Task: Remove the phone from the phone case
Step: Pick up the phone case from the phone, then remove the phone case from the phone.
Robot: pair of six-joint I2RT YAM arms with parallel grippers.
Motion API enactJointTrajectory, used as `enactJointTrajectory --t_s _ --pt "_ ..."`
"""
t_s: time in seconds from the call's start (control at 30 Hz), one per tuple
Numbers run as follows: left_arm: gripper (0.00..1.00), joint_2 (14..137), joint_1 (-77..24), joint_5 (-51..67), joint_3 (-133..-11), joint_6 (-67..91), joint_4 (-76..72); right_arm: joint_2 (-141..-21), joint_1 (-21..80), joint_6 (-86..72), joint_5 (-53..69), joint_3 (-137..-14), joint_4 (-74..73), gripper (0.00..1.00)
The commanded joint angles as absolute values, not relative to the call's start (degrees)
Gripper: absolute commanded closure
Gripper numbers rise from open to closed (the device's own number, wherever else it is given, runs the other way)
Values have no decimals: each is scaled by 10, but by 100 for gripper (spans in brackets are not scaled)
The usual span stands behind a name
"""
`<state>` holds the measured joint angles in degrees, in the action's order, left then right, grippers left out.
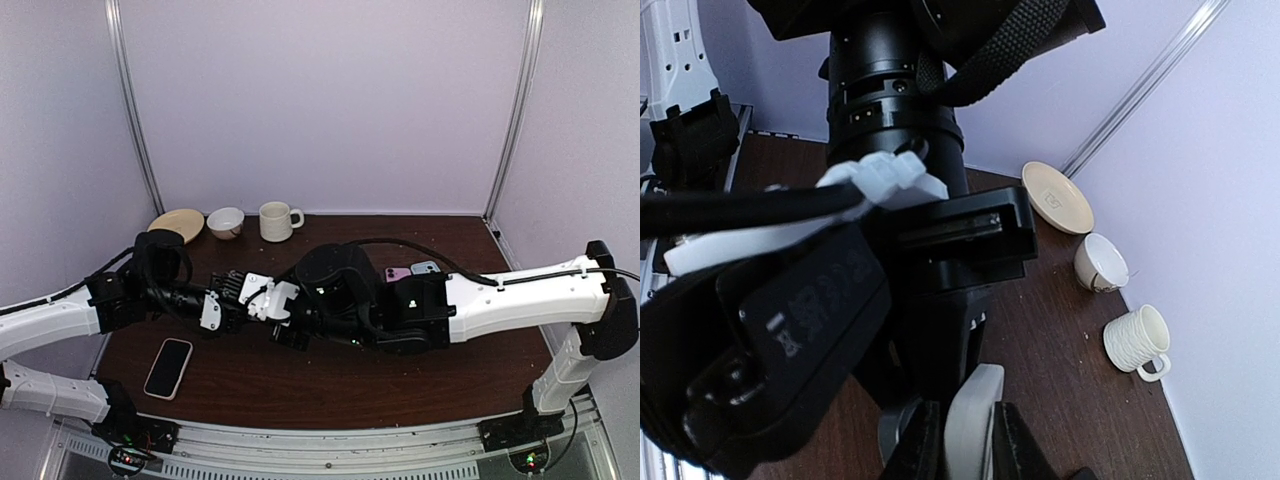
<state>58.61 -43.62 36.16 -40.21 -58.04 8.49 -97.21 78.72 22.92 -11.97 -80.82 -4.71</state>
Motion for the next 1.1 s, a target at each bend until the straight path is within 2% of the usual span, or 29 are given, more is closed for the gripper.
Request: enactJointTrajectory --t_s 0.0,0.2,0.3,0.37,0.83,1.07 --pt "100 564 -440 382 -421 -584 26 -994 794 240 -144 -823 -80 84" --pt "100 561 -440 381 -420 -585 24 -999 796 237 -168 -823 -83 84" --pt "100 560 -440 380 -420 -585 22 -998 796 233 -175 -824 -83 75" --pt "100 559 -440 379 -419 -585 22 -998 796 230 -177 -824 -83 75" --pt "100 551 -440 342 -409 -565 -27 -1000 802 215 -173 -821 -85 100" --pt "100 546 -439 303 -405 -538 -56 -993 803 193 -172 -805 -70 100"
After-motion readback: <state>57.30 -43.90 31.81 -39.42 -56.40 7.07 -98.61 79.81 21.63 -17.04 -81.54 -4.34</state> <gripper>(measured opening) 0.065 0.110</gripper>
